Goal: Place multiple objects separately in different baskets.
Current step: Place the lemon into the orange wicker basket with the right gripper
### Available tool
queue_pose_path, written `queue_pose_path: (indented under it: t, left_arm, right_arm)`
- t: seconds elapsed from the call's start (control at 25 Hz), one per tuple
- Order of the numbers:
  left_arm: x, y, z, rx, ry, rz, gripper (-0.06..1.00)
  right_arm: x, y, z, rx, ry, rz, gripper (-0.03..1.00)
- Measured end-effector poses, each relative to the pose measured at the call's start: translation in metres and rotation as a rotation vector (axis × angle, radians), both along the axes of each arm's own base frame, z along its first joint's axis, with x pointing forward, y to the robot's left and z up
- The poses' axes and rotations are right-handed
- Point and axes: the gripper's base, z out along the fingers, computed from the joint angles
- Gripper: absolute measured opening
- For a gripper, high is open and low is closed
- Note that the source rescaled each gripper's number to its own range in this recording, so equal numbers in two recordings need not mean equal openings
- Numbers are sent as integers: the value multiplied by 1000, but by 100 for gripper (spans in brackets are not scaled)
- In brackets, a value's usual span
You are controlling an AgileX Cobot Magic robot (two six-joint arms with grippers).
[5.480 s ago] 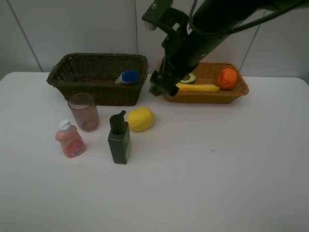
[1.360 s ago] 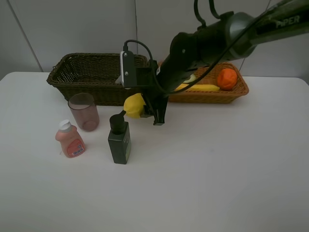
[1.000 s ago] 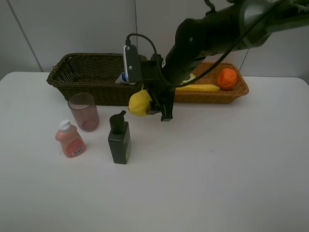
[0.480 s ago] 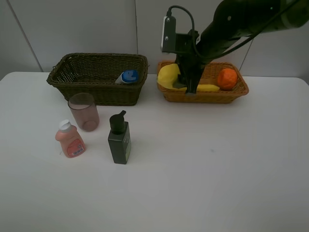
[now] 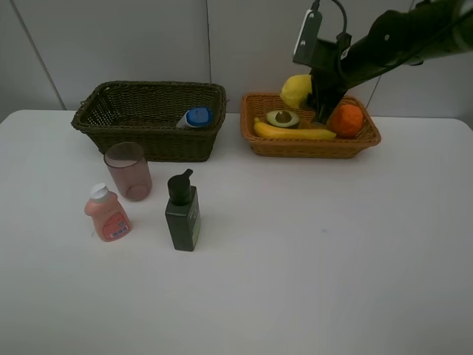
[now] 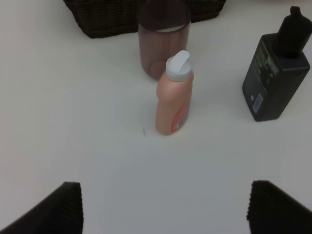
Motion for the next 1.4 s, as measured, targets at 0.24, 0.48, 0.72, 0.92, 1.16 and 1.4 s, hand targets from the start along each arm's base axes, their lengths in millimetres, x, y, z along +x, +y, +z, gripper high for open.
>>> queue_pose_path:
  t: [0.24, 0.48, 0.72, 0.92, 1.16, 1.4]
  left_arm:
    - [0, 0, 0, 0, 0, 0, 90]
    - [0, 0, 0, 0, 0, 0, 90]
    - [0, 0, 0, 0, 1, 0, 90]
    - [0, 0, 0, 1, 3, 0, 90]
    - [0, 0, 0, 1, 3, 0, 90]
    - [0, 0, 0, 1, 3, 0, 90]
  right_arm:
    - [14, -19, -24, 26, -14, -69, 47]
    - [20, -29, -47, 27, 13, -101, 47]
    - [23, -34, -48, 57, -6, -133, 47]
    - [23, -33, -49, 100, -2, -169, 47]
    - [24, -33, -49, 163, 4, -221, 47]
    - [24, -33, -49, 196, 10, -248, 57]
